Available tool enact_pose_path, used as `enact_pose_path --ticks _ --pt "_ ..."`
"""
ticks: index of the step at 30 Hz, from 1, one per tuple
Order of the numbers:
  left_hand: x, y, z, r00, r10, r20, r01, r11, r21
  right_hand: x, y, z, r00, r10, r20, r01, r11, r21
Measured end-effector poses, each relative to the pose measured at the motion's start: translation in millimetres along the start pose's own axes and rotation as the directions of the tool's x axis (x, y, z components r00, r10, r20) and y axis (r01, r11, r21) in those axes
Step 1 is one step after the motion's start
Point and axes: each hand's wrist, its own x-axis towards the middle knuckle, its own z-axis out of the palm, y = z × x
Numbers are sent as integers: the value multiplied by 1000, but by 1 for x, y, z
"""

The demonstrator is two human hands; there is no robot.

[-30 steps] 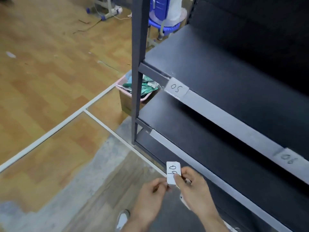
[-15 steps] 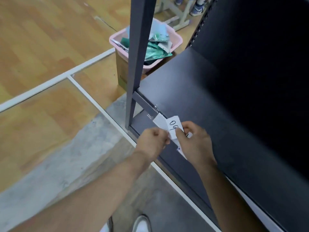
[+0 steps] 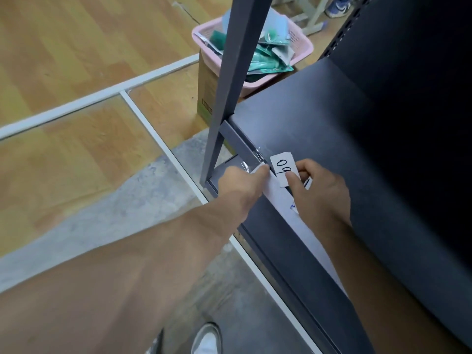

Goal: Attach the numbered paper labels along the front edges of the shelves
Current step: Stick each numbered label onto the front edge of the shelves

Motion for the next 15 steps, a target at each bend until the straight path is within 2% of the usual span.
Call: enact_pose_path --ticks 5,15 --pt "-2 7 -2 999 43 18 -44 998 43 5 -3 -2 1000 -2 -30 3 998 56" --pt "-3 8 -4 996 84 35 -85 996 31 9 -6 4 998 -49 49 46 997 54"
